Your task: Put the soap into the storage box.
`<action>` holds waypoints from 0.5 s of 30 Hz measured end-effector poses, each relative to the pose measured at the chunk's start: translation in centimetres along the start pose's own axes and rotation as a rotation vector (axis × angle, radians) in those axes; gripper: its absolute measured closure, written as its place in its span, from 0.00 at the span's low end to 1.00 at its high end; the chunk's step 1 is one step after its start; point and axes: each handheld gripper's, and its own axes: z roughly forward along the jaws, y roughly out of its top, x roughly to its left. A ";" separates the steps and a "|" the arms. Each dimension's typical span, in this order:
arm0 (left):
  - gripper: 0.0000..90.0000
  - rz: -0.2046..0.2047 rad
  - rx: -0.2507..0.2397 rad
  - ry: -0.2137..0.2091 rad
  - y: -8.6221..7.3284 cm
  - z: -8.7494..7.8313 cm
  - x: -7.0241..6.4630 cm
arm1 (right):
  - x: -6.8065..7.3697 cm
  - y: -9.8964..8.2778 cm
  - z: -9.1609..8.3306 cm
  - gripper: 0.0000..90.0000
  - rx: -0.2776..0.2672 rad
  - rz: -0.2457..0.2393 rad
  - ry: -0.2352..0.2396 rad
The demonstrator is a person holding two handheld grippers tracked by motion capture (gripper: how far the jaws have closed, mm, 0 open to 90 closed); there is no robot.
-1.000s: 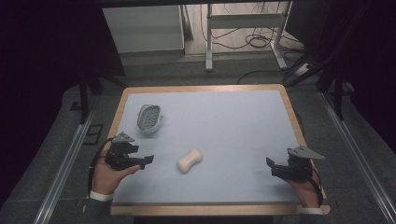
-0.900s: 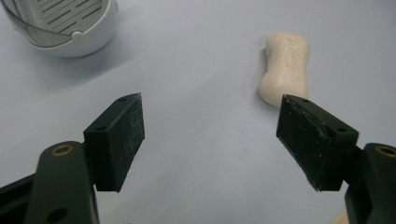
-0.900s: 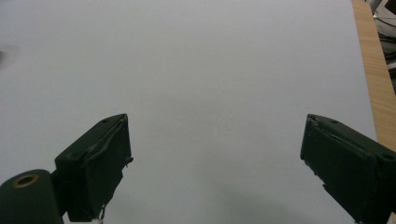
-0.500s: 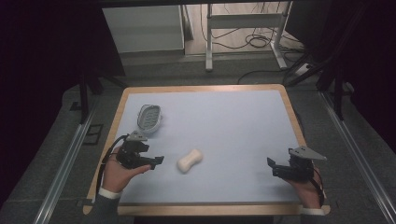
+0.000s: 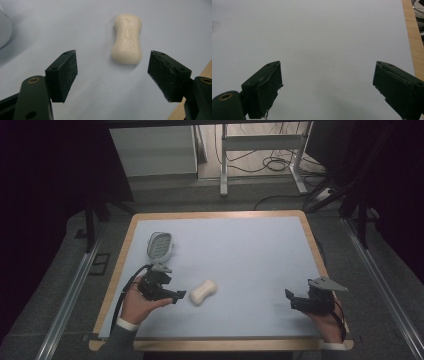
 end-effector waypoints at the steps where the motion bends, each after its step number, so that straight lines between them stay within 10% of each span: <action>1: 0.27 0.007 0.006 -0.002 0.1 0.2 -0.1 | 0.0 0.0 0.0 0.09 -0.002 0.002 0.002; 15: 0.28 0.038 0.047 0.003 2.0 2.6 -1.8 | -0.1 -0.1 0.1 0.09 0.003 0.005 -0.001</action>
